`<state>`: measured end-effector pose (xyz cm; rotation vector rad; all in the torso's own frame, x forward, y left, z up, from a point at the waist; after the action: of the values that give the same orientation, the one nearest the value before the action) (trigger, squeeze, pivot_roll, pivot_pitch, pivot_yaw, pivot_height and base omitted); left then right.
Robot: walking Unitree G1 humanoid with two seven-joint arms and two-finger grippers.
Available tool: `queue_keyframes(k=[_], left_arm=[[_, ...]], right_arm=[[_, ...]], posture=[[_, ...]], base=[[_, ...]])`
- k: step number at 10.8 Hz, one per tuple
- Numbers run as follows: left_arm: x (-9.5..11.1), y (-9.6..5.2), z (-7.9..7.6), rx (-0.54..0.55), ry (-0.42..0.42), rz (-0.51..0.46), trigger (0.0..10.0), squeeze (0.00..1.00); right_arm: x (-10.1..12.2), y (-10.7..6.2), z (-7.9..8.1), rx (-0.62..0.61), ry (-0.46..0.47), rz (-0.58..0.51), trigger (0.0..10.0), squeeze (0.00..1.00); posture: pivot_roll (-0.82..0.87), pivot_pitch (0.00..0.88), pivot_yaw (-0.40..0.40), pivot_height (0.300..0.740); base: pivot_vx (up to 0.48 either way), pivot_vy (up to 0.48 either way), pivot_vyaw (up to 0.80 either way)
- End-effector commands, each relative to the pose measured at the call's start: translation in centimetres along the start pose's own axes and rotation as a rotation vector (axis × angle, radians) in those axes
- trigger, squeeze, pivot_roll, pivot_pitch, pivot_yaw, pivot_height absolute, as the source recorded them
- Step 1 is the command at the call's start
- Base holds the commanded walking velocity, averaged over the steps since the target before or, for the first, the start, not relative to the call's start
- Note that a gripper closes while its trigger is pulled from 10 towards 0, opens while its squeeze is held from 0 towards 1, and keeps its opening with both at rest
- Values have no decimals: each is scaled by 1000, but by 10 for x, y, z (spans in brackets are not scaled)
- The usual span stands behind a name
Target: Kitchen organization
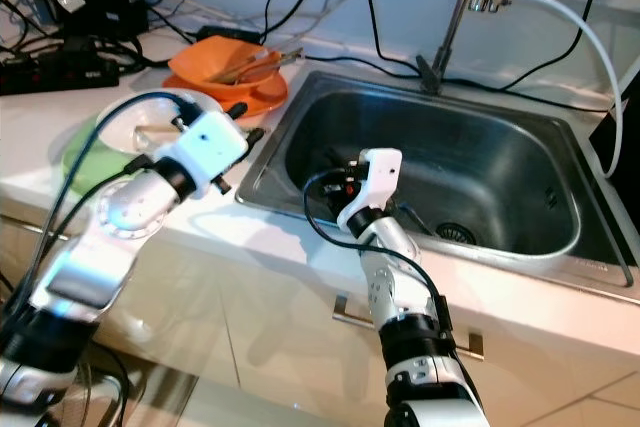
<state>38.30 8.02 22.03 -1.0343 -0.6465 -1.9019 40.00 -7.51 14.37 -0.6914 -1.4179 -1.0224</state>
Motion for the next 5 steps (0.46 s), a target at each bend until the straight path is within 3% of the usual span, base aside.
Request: queue_keyframes(k=[1, 5], left_arm=[[5, 8, -5, -7, 19, -18, 10000, 0], [-8, 22, -8, 4, 62, 8, 10000, 0]], right_arm=[[6, 2, -3, -13, -4, -18, 10000, 0], [4, 1, -4, -21, -2, -14, 10000, 0]], posture=[[215, 0, -50, 740], [217, 0, -47, 740]], base=[[0, 0, 0], [0, 0, 0]])
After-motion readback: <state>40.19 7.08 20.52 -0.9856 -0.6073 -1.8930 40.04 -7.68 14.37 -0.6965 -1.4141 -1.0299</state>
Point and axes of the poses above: a point about 5 cm out from each wrist's last joint towards the gripper, its own y axis pointing out of the wrist towards the gripper, its own x axis along the axis of the wrist's last joint, z = x × y, the point moved 6 cm from there along y, pointing out of the wrist towards the gripper, and after that the axes turned 13 degrees about -y, right-handed, at the moved point
